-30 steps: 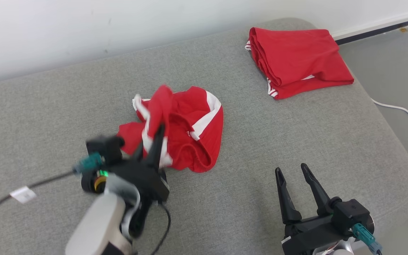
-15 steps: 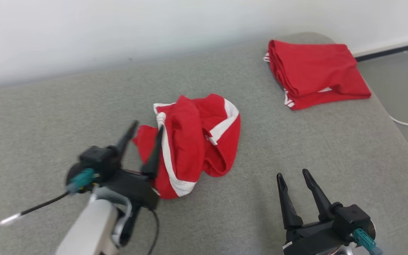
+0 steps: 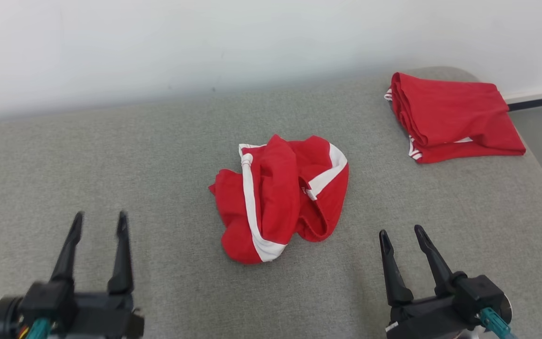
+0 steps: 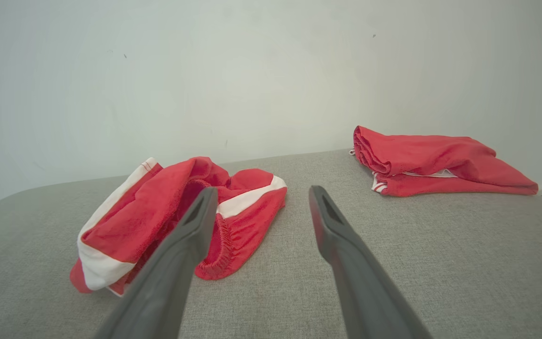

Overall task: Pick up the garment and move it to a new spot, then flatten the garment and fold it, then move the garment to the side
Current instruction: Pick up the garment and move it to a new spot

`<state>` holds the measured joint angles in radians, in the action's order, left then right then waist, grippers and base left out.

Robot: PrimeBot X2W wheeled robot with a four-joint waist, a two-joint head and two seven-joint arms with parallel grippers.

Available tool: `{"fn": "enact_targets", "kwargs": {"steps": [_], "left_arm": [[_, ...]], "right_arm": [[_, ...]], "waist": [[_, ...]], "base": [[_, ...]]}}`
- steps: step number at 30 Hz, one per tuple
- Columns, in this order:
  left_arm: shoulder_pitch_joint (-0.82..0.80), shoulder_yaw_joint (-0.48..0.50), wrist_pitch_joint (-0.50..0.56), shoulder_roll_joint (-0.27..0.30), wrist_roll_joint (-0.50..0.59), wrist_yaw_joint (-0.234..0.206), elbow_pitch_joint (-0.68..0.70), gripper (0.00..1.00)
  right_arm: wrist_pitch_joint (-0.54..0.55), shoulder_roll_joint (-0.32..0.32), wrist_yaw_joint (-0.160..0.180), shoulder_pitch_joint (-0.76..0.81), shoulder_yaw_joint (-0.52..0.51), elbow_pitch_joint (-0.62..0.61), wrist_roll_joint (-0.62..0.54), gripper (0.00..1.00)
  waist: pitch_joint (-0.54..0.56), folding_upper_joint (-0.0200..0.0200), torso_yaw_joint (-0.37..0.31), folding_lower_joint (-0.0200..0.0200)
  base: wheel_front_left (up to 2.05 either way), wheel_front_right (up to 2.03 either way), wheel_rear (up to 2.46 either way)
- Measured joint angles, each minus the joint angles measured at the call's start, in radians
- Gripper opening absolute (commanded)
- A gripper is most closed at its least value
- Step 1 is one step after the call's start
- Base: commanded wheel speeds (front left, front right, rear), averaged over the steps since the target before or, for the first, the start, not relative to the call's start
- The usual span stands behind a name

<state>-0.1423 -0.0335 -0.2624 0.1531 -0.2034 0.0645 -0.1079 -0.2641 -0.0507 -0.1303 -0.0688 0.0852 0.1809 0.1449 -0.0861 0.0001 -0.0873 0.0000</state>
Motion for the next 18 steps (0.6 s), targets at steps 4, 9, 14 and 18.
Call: {"fn": "enact_targets", "kwargs": {"steps": [4, 9, 14, 18], "left_arm": [[0.088, 0.076, 0.0, -0.034, 0.06, -0.002, 0.044, 1.0], [0.167, 0.107, 0.0, -0.055, 0.127, 0.006, 0.013, 1.0], [0.204, 0.167, 0.0, -0.075, 0.135, -0.012, -0.016, 1.0], [0.212, 0.185, 0.0, -0.088, 0.138, -0.013, -0.023, 1.0]], "right_arm": [[0.0, 0.0, 0.0, 0.015, -0.005, -0.003, 0.0, 1.0], [0.0, 0.0, 0.0, 0.016, -0.009, -0.003, 0.0, 1.0], [0.0, 0.0, 0.0, 0.019, -0.018, -0.003, -0.004, 1.0], [0.0, 0.0, 0.0, 0.031, -0.028, 0.0, -0.004, 1.0]], "waist": [[0.011, -0.0001, 0.013, -0.0001], [0.014, 0.0, 0.026, 0.0], [0.011, 0.0, 0.033, 0.0], [0.01, 0.0, 0.042, 0.0]], "base": [[0.0, 0.0, 0.0], [0.0, 0.0, 0.0], [0.0, 0.0, 0.0], [0.0, 0.0, 0.0]]}}
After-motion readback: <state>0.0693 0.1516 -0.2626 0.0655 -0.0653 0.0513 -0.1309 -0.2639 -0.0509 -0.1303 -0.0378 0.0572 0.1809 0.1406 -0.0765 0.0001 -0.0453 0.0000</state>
